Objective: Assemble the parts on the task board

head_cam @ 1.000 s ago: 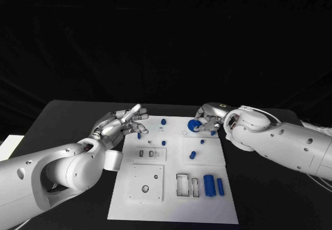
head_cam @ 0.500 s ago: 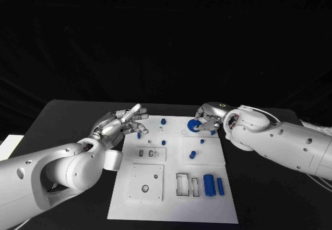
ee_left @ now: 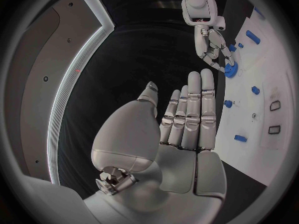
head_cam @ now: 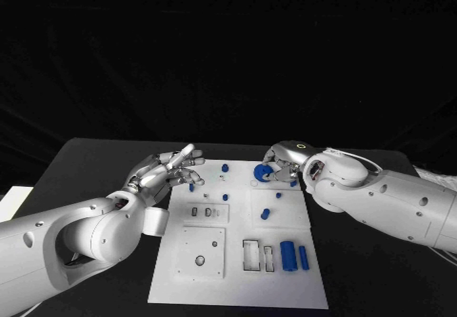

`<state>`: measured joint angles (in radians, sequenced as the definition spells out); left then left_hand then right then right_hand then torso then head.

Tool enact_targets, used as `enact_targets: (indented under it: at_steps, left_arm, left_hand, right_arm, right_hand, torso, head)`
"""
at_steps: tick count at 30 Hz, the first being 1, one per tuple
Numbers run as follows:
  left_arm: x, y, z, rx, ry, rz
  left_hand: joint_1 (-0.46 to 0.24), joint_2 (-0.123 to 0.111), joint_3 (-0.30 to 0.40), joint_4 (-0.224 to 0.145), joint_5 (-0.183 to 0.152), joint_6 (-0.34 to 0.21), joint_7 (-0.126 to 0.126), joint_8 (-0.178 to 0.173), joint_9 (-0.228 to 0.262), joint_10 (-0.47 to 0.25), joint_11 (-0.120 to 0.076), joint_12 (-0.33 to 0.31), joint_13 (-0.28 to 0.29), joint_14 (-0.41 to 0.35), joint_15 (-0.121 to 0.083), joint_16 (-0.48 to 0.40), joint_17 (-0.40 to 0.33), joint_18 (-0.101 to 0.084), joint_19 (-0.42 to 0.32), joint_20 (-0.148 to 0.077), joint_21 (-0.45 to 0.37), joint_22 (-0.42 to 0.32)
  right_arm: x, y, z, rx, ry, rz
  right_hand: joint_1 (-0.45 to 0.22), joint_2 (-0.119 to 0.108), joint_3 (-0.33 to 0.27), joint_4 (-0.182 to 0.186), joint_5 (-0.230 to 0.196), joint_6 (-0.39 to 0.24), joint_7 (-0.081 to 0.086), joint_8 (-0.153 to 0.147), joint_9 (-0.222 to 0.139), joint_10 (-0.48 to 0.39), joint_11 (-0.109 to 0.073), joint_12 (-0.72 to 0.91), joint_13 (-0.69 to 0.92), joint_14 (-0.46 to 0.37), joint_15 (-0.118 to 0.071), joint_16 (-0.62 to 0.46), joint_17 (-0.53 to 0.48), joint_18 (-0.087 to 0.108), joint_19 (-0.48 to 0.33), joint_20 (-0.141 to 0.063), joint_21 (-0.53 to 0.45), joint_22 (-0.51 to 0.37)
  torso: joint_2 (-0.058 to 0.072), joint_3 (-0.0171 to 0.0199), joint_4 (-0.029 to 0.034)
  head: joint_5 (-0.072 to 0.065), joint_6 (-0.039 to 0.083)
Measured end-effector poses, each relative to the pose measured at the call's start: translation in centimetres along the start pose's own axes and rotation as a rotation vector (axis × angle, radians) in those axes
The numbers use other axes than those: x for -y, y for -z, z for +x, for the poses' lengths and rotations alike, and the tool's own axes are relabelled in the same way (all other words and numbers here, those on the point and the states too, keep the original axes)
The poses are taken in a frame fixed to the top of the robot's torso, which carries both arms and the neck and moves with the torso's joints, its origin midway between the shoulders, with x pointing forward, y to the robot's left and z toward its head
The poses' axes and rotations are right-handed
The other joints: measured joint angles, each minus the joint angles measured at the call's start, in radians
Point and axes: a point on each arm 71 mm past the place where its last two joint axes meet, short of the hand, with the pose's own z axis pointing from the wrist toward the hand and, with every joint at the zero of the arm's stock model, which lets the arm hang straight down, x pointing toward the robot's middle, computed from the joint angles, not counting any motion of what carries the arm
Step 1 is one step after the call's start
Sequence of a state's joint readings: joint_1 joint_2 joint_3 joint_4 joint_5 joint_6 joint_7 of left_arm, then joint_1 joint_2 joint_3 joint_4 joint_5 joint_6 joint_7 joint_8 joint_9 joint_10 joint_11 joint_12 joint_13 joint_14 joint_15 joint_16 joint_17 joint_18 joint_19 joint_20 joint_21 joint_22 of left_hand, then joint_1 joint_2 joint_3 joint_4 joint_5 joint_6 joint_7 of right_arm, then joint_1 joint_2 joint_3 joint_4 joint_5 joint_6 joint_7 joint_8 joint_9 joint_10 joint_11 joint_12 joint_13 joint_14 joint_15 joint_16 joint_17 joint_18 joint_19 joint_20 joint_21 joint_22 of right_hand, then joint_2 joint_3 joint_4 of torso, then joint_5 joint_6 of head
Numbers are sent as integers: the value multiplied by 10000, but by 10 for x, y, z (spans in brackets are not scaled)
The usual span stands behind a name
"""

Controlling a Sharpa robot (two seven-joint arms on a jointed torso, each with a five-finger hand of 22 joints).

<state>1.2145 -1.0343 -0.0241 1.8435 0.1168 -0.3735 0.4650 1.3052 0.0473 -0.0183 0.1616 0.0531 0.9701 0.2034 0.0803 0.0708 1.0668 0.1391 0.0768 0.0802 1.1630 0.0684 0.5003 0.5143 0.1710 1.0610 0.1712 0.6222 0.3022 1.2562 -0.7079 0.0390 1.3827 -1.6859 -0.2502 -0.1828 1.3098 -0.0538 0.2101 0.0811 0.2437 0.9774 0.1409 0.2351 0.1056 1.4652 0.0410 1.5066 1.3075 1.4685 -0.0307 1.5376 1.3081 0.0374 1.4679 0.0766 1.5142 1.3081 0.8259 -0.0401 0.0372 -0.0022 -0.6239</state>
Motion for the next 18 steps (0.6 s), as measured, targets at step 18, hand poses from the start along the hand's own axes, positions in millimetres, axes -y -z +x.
enact_targets:
  at_steps: [18]
  left_arm:
    - [0, 0, 0, -17, 10, -19]
  left_hand:
    - [0, 0, 0, 0, 0, 0, 0, 0, 0, 0, 0, 0, 1, 0, 0, 0, 7, 0, 0, 0, 0, -1]
  right_arm:
    - [-56, -5, -11, 1128, -73, -1337]
  right_hand:
    - [-44, 41, 98, 15, 59, 20, 20, -145, 0, -1, 0, -1, -1, -38, -36, 0, -2, 0, 0, 1, 40, -2]
  torso:
    - [0, -8, -4]
  head:
    - [74, 50]
